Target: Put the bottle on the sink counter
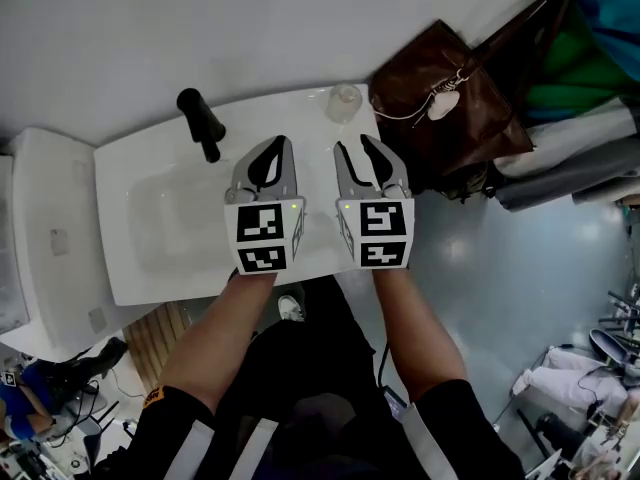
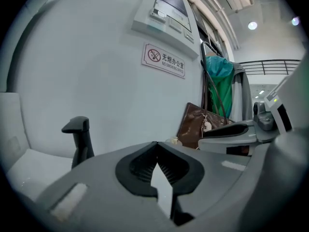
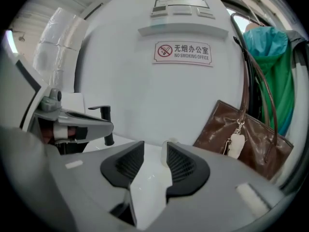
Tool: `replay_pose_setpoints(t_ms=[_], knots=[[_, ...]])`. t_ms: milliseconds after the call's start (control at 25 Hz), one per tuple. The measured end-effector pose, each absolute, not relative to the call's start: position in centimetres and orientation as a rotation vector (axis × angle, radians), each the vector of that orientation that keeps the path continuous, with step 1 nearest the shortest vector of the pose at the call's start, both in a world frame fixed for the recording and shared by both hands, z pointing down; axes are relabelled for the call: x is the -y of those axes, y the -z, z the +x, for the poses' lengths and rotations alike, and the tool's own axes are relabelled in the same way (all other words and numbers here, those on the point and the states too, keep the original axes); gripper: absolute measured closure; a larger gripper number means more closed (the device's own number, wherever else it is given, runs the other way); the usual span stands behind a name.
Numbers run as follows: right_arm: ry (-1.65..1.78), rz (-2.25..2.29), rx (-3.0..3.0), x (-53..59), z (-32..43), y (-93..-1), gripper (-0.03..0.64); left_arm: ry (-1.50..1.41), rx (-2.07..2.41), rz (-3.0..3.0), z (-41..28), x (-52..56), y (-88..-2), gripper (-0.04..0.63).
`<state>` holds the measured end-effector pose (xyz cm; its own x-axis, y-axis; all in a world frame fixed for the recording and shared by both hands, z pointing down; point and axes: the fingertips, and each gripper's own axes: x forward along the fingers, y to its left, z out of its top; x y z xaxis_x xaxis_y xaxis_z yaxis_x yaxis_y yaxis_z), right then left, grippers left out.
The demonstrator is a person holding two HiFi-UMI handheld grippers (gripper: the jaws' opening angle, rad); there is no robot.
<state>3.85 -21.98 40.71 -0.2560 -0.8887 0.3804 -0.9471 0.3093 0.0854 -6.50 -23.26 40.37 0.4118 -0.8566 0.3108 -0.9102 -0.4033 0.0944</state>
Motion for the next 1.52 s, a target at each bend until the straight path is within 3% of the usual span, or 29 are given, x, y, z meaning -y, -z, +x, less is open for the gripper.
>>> replay_pose_setpoints(t_ms=[240, 400, 880, 1520], knots=[[-0.211, 1.713, 2.224, 17.3, 3.5, -38.3, 0.58, -0.288, 1.544, 2.457, -7.0, 19.4, -38.2, 0.595], [-0.185, 1.746, 2.235, 14.2, 2.8, -36.4, 0.615, -0.271, 1.539, 2.49, -7.7, 16.5, -36.5, 0.595], [-0.179, 1.769, 2.276, 4.8, 1.1, -31.7, 0.615, -0.224, 1.511, 2.531, -8.9, 7.1, -31.9, 0.595], [-0.123, 1.652, 2.425, -4.2, 4.1, -27.5, 0.616, -0.161, 1.531, 2.548, -4.6, -2.9, -27.8, 0.595]])
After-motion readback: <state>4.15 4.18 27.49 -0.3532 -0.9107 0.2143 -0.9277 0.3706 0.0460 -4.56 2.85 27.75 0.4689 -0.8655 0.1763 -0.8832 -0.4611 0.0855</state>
